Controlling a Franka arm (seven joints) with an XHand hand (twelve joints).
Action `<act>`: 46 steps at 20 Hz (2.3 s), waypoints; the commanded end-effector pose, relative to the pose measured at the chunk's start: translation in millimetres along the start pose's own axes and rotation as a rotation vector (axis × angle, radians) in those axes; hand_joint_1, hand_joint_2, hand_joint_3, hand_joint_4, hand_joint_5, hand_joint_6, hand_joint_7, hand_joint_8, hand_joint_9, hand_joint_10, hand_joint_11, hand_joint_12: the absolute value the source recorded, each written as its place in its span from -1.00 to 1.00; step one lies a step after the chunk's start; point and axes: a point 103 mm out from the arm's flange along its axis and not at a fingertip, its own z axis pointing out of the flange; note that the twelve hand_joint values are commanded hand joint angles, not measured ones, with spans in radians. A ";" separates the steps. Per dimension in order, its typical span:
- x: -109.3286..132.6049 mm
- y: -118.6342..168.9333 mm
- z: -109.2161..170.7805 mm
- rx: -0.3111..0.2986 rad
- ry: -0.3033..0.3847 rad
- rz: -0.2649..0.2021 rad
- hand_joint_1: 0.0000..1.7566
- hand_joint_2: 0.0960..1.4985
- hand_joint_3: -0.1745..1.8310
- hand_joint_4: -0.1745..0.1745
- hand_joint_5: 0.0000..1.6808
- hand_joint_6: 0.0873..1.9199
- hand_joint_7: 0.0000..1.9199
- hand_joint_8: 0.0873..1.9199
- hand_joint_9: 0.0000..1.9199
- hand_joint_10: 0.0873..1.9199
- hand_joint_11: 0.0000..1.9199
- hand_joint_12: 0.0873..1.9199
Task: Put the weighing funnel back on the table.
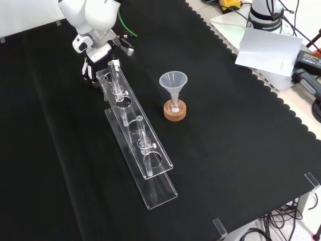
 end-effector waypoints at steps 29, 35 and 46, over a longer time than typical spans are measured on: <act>12.8 -27.8 -18.7 0.044 -0.097 -0.054 0.02 0.08 -0.83 -0.01 -0.46 -0.47 -0.84 -0.33 -0.53 -0.41 -0.65 0.33; 14.1 -48.9 -37.7 0.047 -0.060 -0.050 -0.05 0.08 -0.84 -0.05 -0.54 -0.61 -0.92 -0.35 -0.61 -0.37 -0.71 0.36; 36.0 -101.5 -75.6 -0.003 -0.105 -0.016 -0.13 0.09 -0.84 -0.10 -0.58 -0.80 -0.99 -0.37 -0.69 -0.33 -0.78 0.39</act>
